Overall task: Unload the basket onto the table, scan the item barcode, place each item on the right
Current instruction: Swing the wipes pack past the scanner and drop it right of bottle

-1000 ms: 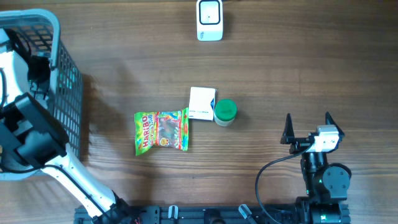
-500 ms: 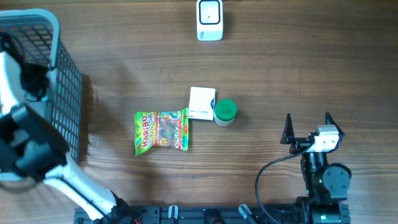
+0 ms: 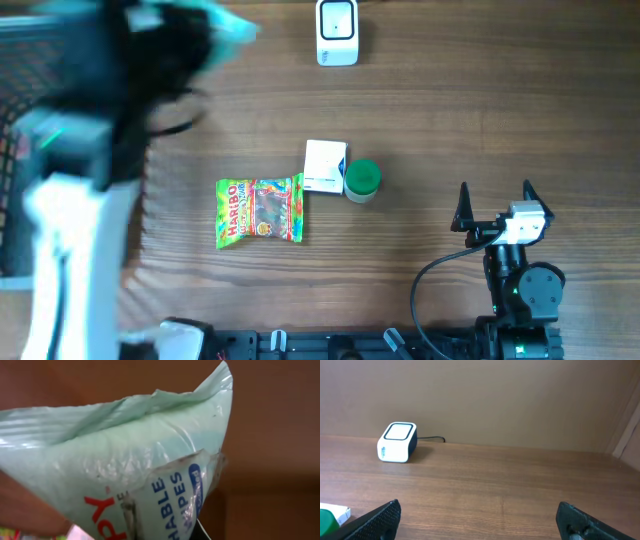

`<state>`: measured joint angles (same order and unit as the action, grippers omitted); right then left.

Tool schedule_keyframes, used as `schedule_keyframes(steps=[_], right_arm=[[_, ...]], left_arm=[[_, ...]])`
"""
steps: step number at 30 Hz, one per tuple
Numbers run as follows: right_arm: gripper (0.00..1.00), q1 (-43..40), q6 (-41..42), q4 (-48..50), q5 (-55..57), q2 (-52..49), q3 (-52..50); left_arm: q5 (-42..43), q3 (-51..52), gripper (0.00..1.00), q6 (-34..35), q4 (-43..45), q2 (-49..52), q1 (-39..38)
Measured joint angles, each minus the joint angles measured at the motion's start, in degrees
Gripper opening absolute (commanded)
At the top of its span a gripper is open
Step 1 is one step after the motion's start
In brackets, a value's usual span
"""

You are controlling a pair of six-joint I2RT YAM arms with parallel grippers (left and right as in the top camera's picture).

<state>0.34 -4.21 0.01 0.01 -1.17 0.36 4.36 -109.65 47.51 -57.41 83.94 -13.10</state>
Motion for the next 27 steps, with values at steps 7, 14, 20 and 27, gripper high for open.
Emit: schedule_keyframes(steps=[7, 14, 20, 27], right_arm=[[1.00, 0.0, 0.0, 0.0, 0.0, 0.0, 0.0], [1.00, 0.0, 0.0, 0.0, 0.0, 0.0, 0.0], [1.00, 0.0, 0.0, 0.0, 0.0, 0.0, 0.0], [1.00, 0.0, 0.0, 0.0, 0.0, 0.0, 0.0]], left_arm=[[-0.8, 2.1, 0.04, 1.3, 0.0, 24.5, -22.7], [-0.9, 2.1, 0.04, 2.8, 7.6, 36.6, -30.8], [-0.9, 2.1, 0.16, 3.1, 11.0, 44.5, -32.7], [1.1, 2.1, 0.70, 3.7, 12.0, 46.2, -36.4]])
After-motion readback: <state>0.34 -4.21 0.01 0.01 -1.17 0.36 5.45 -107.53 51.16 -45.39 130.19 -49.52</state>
